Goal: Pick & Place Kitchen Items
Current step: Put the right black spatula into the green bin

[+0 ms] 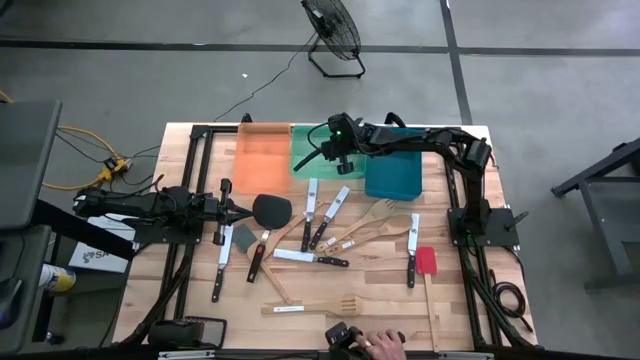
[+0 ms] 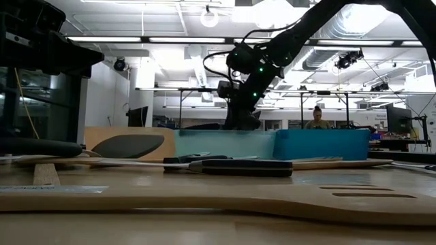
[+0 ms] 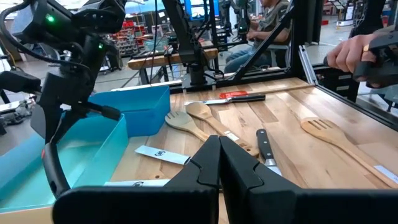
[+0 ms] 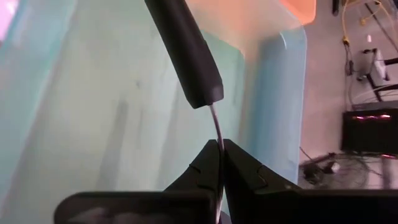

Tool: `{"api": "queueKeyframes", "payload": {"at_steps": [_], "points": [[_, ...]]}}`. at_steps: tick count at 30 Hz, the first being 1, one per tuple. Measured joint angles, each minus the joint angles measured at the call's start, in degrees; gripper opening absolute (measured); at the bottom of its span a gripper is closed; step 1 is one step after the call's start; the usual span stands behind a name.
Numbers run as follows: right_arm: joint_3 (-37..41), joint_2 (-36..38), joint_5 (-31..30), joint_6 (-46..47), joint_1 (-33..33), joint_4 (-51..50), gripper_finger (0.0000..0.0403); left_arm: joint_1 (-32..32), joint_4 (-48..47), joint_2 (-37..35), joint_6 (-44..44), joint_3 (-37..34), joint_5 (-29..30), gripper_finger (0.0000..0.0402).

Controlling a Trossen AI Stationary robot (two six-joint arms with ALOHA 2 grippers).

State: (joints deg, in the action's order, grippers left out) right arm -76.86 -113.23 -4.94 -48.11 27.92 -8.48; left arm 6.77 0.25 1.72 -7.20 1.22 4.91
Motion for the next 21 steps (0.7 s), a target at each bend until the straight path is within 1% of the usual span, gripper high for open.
{"api": "queueKeyframes", "payload": {"at_steps": [5,17,21], "points": [[0.00,0.00,0.97,2.80,0.54,0.21,0.0005,0.02,-0.02,0.02,0.00,0.00,-0.01,0.0000],[-0.02,0.00,0.60,3.26,0.59,0.12,0.0005,0.00,-0.02,0.02,0.00,0.00,0.01,0.0000],[-0.02,0.00,0.71,3.44,0.59,-0.90,0.0018,0.00,-0.02,0.02,0.00,0.00,-0.01,0.0000]]}}
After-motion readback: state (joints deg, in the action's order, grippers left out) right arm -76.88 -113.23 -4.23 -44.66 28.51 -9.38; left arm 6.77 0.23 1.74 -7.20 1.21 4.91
